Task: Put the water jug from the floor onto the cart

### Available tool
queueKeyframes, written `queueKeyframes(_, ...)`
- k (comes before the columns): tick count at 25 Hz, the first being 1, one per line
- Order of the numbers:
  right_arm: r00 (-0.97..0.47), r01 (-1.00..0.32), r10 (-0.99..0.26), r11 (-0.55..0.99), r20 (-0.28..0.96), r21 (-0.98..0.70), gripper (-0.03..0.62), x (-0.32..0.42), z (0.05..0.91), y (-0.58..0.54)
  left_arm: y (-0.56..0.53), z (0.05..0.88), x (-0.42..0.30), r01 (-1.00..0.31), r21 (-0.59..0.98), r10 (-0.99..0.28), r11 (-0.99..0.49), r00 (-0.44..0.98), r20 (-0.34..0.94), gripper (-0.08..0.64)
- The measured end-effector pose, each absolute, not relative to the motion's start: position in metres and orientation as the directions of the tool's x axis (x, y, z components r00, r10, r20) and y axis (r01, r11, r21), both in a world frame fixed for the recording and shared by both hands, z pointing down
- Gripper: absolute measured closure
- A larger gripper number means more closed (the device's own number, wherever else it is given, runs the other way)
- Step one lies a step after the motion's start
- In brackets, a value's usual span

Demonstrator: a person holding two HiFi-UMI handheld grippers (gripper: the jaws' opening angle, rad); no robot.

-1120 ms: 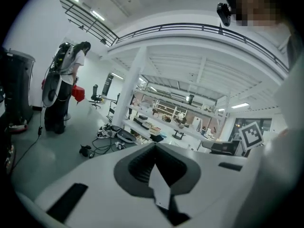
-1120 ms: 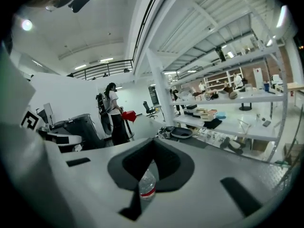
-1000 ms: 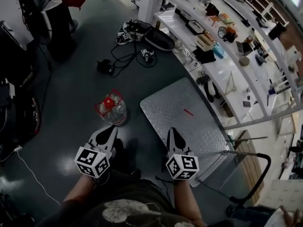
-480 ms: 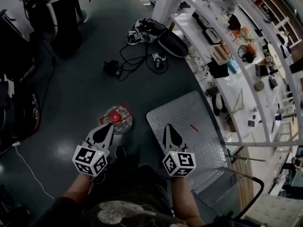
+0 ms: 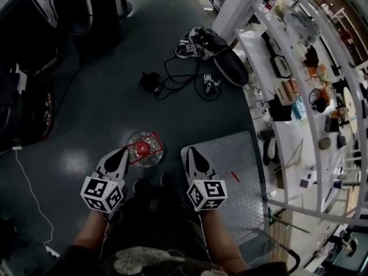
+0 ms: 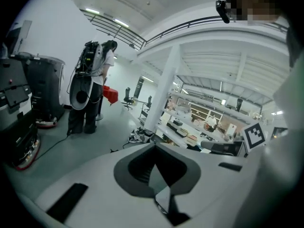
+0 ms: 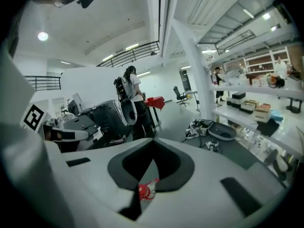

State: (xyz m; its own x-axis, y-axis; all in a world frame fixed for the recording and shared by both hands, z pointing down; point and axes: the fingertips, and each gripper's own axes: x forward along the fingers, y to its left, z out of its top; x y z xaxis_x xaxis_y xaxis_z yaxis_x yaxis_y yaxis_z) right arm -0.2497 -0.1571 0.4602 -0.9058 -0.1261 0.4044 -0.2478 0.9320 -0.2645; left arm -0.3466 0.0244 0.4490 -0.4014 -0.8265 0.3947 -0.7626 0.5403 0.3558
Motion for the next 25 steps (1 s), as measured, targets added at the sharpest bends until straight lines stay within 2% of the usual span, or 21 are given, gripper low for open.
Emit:
queueKeyframes(4, -0.857, -0.185, -0.033, 0.951, 0.514, -0.247, 0.601, -0.277, 0.511, -0.151, 0.037, 0.475, -0.369, -0.708, 0.35, -0.778, 0.613, -0.467, 0.42, 0.551)
queueKeyframes(12, -0.776, -0.142, 0.029, 0.965, 0.63, -0.219, 0.6, -0.305, 0.61, -0.134, 0.063, 0.555, -0.383, -0.637, 0.351, -0.71, 0.686, -0.483, 0.512, 0.551)
queueKeyframes(17, -0.693, -0.095, 0.091, 0.972, 0.715, -0.216, 0.512, -0.32, 0.677, -0.12, 0.073, 0.606, -0.386, -0.616, 0.365, -0.696, 0.698, -0.464, 0.548, 0.551)
queueKeyframes(25, -0.564, -0.054, 0.108, 0.984, 0.819, -0.167, 0.476, -0.334, 0.755, -0.104, 0.077, 0.67, -0.386, -0.584, 0.395, -0.681, 0.709, -0.421, 0.599, 0.551)
